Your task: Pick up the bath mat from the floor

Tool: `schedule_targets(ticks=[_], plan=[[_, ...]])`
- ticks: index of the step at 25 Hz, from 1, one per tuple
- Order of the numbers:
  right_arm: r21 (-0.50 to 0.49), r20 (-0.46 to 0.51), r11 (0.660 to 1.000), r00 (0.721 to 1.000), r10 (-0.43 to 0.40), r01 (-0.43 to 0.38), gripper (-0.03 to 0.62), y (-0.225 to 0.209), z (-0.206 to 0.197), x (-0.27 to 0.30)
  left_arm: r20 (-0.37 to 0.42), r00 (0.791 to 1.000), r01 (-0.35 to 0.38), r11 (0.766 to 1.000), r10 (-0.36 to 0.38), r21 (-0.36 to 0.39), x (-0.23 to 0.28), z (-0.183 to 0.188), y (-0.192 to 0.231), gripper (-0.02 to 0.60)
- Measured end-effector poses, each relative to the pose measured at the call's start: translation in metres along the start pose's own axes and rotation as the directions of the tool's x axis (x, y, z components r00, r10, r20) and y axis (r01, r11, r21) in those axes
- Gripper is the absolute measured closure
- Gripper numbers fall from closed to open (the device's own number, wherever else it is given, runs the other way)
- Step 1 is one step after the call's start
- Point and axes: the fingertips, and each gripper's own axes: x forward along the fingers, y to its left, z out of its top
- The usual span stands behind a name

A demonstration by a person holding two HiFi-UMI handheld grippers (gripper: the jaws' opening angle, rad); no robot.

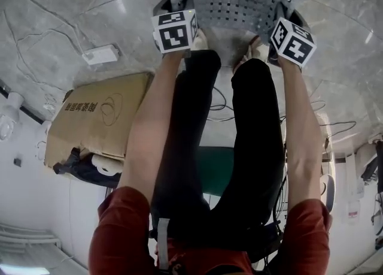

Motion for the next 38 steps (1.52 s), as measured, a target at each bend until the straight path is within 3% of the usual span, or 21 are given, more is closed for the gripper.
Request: schedule_targets(ticks=[7, 16, 24, 32, 38], plan=[[-0.072, -0.001, 0.997, 1.000, 0.007, -0.007, 0.506, 0.013, 0.009, -0.055, -0.017, 1.000, 0.014, 1.000, -0.015, -0.018, -0.055, 0.004, -0.023, 0.453], [-0.068, 0.072, 0.998, 0.997, 0.005, 0.000, 0.513, 0.017, 0.044, -0.151, 0.046, 0.998, 0.038, 0.997, -0.035, -0.064, -0.154, 0.032, -0.051, 0.460], [-0.022, 0.149, 1.000, 0.989, 0.017, -0.014, 0.514, 0.029, 0.081, -0.262, 0.129, 0.991, 0.028, 0.999, -0.025, -0.029, -0.270, 0.072, -0.068, 0.462], [-0.024, 0.206, 1.000, 0.978, 0.017, -0.012, 0.516, 0.037, 0.125, -0.380, 0.176, 0.984, 0.040, 0.996, -0.026, -0.075, -0.385, 0.103, -0.093, 0.465], [-0.018, 0.276, 1.000, 0.961, 0.015, -0.010, 0.516, 0.043, 0.155, -0.474, 0.245, 0.968, 0.064, 0.996, -0.048, -0.058, -0.475, 0.127, -0.109, 0.466]])
